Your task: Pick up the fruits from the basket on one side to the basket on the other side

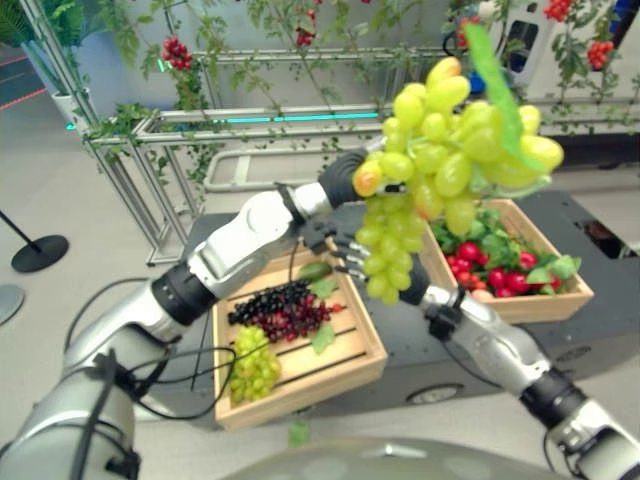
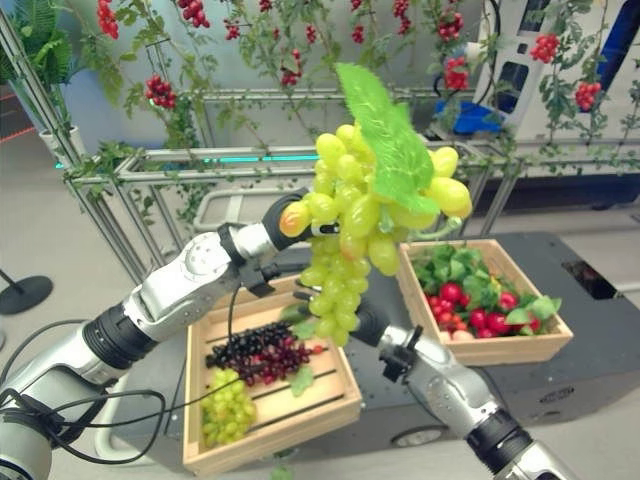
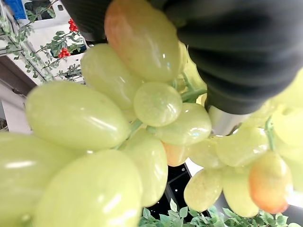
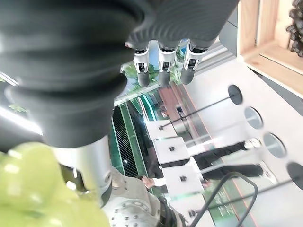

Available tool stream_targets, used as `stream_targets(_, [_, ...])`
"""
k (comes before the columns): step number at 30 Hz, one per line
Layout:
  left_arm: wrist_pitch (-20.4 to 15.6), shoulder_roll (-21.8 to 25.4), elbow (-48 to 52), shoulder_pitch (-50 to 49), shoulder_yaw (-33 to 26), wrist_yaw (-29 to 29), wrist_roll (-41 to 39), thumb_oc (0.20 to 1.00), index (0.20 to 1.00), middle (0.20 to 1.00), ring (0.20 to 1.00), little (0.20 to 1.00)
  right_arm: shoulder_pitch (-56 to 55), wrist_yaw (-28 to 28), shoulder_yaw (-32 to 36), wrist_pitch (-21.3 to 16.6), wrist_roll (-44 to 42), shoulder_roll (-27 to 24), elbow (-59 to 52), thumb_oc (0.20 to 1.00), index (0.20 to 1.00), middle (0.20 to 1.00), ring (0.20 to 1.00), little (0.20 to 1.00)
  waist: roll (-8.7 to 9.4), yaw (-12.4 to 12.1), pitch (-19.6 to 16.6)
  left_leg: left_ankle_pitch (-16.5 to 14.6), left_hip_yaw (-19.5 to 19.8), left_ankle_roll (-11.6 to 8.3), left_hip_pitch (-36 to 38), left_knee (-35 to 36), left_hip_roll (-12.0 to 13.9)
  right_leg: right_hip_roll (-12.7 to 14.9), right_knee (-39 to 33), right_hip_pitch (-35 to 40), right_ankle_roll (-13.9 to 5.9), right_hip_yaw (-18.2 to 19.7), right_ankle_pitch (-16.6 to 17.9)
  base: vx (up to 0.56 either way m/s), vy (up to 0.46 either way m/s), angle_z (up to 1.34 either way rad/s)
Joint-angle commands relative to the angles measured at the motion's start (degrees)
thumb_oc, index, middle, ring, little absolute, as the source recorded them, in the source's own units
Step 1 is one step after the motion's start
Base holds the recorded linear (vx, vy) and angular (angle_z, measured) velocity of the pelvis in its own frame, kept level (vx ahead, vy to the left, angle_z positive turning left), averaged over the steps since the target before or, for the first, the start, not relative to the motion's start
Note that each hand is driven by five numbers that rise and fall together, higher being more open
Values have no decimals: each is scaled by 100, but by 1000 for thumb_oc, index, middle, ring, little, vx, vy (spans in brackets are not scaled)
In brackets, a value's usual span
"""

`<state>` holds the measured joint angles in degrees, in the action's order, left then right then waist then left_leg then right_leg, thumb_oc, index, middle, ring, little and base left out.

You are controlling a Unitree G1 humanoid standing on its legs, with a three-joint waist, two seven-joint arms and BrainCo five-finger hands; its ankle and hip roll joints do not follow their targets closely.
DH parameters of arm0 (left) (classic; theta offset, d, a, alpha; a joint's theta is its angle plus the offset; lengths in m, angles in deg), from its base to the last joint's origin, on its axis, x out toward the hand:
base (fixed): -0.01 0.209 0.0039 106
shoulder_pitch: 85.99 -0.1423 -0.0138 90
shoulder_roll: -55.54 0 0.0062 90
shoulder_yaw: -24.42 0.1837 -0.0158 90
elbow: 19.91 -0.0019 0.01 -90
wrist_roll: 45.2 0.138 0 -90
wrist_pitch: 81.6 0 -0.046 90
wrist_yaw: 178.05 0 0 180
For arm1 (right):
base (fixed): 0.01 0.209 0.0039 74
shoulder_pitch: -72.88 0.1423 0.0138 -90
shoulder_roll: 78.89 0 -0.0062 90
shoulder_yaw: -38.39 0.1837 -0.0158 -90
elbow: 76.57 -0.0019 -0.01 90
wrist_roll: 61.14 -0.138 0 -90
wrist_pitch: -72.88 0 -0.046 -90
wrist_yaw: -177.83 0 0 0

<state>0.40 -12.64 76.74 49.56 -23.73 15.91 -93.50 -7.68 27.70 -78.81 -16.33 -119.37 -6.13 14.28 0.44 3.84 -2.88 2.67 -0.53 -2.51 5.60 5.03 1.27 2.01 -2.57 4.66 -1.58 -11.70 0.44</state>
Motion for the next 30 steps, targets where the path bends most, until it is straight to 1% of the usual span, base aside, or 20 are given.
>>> stream_targets(1, [-239, 107, -488, 278, -440, -11, -187, 200, 200, 200, 200, 200, -40, 104, 294, -236, -410, -52, -439, 1000, 1000, 1000, 1000, 1000, 181, -12, -174, -338, -128, 155, 73, -11, -354, 27, 199, -46, -562, -30, -57, 0, 0, 0])
stream_targets(3, [-240, 250, -457, 289, -438, 15, -235, 200, 200, 200, 200, 200, -38, 86, 391, -264, -398, -131, -488, 1000, 1000, 1000, 1000, 1000, 187, -9, -189, -348, -135, 155, 84, -17, -357, 27, 191, -30, -561, -20, -57, 11, -8, -5])
stream_targets(11, [-230, 446, -363, 274, -435, 108, -326, 200, 200, 200, 200, 200, -64, 78, 639, -279, -472, -270, -501, 1000, 1000, 1000, 1000, 1000, 181, -4, -233, -363, -125, 154, 113, -3, -360, 25, 179, -6, -569, -14, -68, 1, 0, -1])
stream_targets(21, [-207, 460, -374, 254, -462, 107, -232, 200, 200, 200, 200, 200, 1, 51, 841, -335, -536, -303, -823, 1000, 1000, 1000, 1000, 1000, 182, 1, -241, -378, -117, 164, 117, -3, -355, 24, 174, -16, -567, -1, -66, 0, 0, 0])
stream_targets(30, [-199, 549, -345, 166, -547, 134, -182, 200, 200, 200, 200, 200, -37, 47, 1073, -356, -540, -481, -909, 1000, 1000, 1000, 1000, 1000, 185, 8, -234, -391, -103, 175, 130, -3, -358, 30, 202, -12, -564, -8, -80, 0, 0, 0])
